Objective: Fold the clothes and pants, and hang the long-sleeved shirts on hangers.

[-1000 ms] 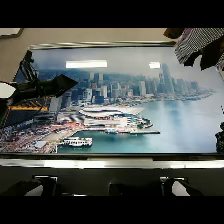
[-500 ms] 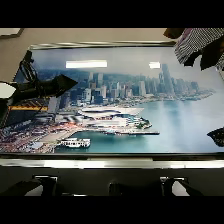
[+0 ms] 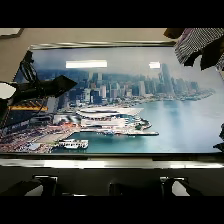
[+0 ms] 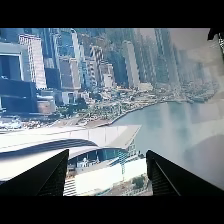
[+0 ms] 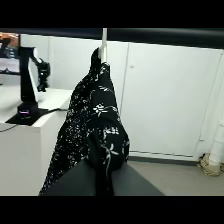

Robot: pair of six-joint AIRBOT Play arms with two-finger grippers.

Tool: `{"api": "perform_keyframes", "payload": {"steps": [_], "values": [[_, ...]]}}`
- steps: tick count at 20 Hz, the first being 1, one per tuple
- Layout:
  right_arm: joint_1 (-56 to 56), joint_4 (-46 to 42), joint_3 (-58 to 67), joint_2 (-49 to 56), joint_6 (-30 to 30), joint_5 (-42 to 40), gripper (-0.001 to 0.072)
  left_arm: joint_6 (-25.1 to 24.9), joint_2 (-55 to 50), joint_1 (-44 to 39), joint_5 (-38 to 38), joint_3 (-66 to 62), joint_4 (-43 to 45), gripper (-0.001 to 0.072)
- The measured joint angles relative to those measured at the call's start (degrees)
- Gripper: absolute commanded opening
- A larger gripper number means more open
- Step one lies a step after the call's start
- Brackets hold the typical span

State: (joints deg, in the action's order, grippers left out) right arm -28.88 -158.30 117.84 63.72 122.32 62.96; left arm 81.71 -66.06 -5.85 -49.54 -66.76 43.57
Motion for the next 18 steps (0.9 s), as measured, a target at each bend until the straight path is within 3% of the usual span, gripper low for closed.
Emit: {"api": "perform_keyframes", "payload": {"steps": [3,9,10,11,12,16,17,18], "values": [[-4.87,0.9,-0.15,0.33,1.4,1.79,0.0024,0.0,0.0,0.0,-0.02,-0.02,0.28,0.0548],[-11.63,12.68,-0.57,0.42,0.76,2.43,0.0033,0.81,0.0,0.0,-0.2,0.0,0.39,0.0549],[-11.96,14.36,-0.63,0.37,0.22,2.54,0.0165,1.05,0.0,0.0,-0.2,0.0,0.39,0.0549],[-12.15,15.91,-0.68,0.24,-0.28,2.73,0.0407,1.07,0.0,0.0,-0.2,0.0,0.42,0.055],[-12.31,17.0,-0.7,-0.07,-0.57,2.84,0.0515,1.29,0.0,0.0,-0.2,0.0,0.42,0.055],[-12.63,18.78,-0.7,-3.13,-1.14,-0.57,0.048,1.44,0.76,0.52,-0.22,0.0,0.42,0.0551],[-12.68,18.95,-0.7,-4.37,-0.76,-3.54,0.0442,1.44,1.25,1.05,-0.22,0.0,0.42,0.0551],[-12.7,19.17,-0.7,-5.51,0.61,-7.28,0.0318,1.44,1.79,1.73,-0.22,0.0,0.42,0.0551]]}}
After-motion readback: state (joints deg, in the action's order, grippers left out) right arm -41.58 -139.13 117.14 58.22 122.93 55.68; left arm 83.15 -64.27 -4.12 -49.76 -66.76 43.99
